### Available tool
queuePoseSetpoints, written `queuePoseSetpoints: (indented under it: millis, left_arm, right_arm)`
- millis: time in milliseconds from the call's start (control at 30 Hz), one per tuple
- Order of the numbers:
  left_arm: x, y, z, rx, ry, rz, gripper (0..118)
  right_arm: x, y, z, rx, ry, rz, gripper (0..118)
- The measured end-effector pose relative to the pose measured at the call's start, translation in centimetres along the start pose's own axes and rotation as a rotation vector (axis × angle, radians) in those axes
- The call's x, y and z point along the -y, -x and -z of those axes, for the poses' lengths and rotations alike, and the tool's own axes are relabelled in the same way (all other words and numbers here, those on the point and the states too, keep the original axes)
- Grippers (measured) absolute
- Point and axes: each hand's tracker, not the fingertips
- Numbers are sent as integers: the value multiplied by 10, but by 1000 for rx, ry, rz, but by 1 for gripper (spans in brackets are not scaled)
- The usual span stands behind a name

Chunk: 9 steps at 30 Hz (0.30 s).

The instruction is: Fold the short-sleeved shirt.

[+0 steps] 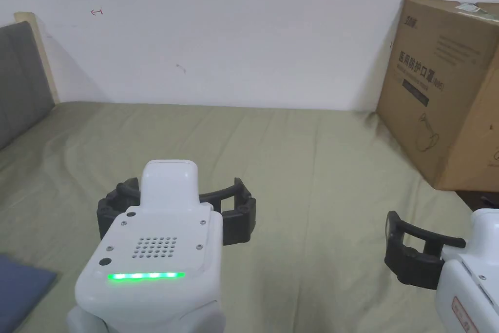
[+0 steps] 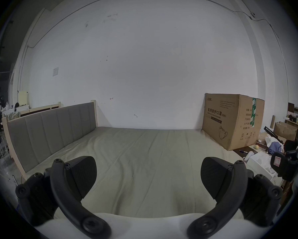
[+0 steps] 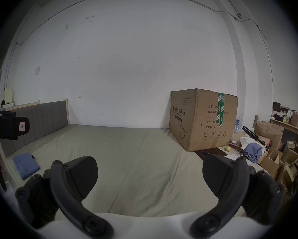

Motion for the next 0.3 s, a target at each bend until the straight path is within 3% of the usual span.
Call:
queuePoseSetpoints:
  millis: [300]
  left_arm:
    - [4, -3, 5, -25, 34, 3, 118]
  right_arm:
    - [1, 1, 0, -2, 2, -6, 118]
